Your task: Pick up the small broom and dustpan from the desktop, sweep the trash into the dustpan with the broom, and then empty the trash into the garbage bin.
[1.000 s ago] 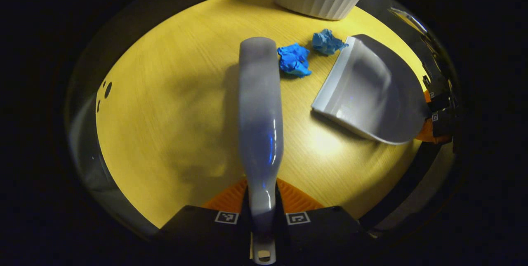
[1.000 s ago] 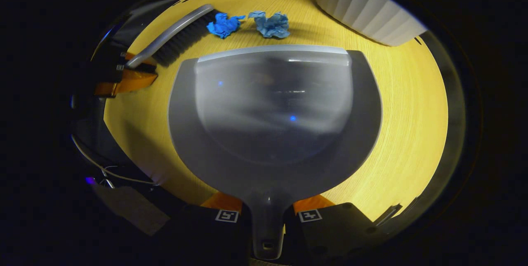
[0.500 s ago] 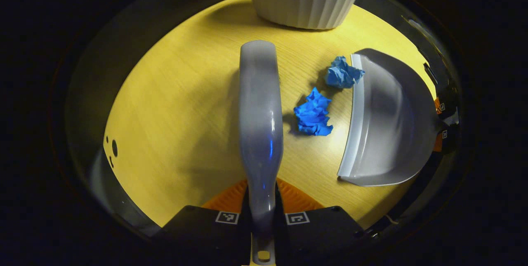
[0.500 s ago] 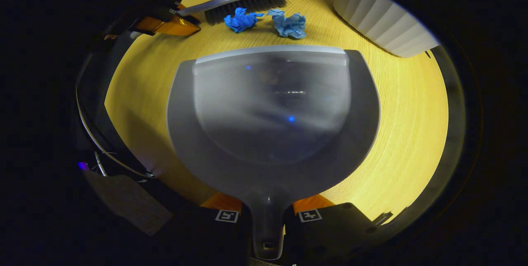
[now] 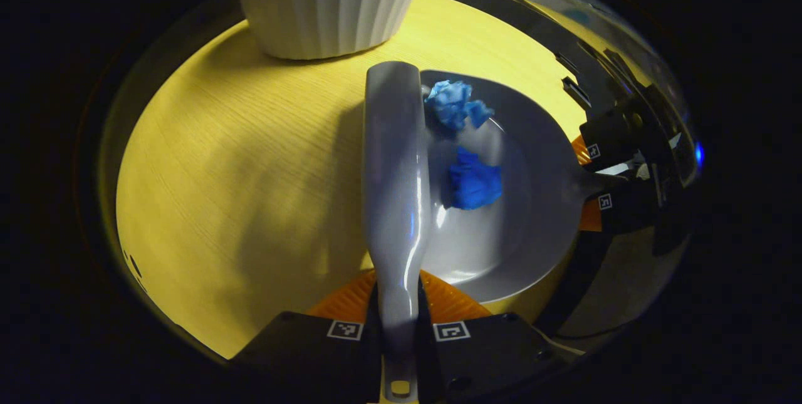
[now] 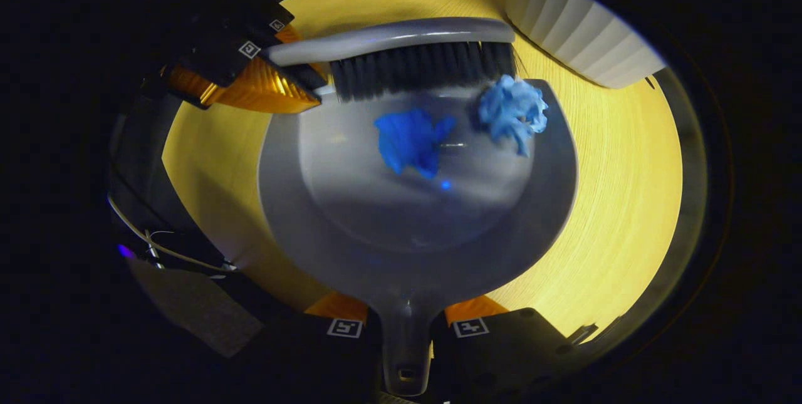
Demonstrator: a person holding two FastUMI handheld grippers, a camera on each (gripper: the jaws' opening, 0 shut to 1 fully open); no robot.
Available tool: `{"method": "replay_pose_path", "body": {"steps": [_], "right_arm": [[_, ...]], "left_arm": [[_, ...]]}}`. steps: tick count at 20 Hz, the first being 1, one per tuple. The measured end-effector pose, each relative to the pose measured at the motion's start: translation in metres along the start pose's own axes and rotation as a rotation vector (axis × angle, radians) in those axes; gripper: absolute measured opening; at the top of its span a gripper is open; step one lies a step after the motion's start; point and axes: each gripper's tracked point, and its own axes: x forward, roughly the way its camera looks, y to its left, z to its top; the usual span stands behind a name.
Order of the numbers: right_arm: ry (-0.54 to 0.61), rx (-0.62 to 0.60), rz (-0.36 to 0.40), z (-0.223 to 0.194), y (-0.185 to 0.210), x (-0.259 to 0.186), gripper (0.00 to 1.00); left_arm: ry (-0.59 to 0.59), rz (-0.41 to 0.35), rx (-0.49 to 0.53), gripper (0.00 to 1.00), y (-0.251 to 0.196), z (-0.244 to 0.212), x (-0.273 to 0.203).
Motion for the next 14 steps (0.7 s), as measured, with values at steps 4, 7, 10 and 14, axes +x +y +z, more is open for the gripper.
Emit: {"method": "replay_pose_path", "body": {"steps": [4, 7, 10, 14], "right_arm": [[-0.008, 0.004, 0.004, -0.002, -0.002, 0.001, 0.37], [-0.013, -0.007, 0.000, 0.000, -0.001, -0.001, 0.37], [-0.013, -0.004, -0.004, -0.001, -0.002, -0.001, 0.37], [-0.005, 0.011, -0.018, -0.001, -0.003, 0.000, 0.37]], "left_arm": [[-0.001, 0.046, -0.026, 0.23, 0.015, -0.008, -0.003], [-0.016, 0.092, -0.080, 0.26, 0.028, -0.016, -0.011], [-0.017, 0.145, -0.157, 0.23, 0.050, -0.038, -0.020], [0.023, 0.230, -0.300, 0.27, 0.081, -0.077, -0.022]]}}
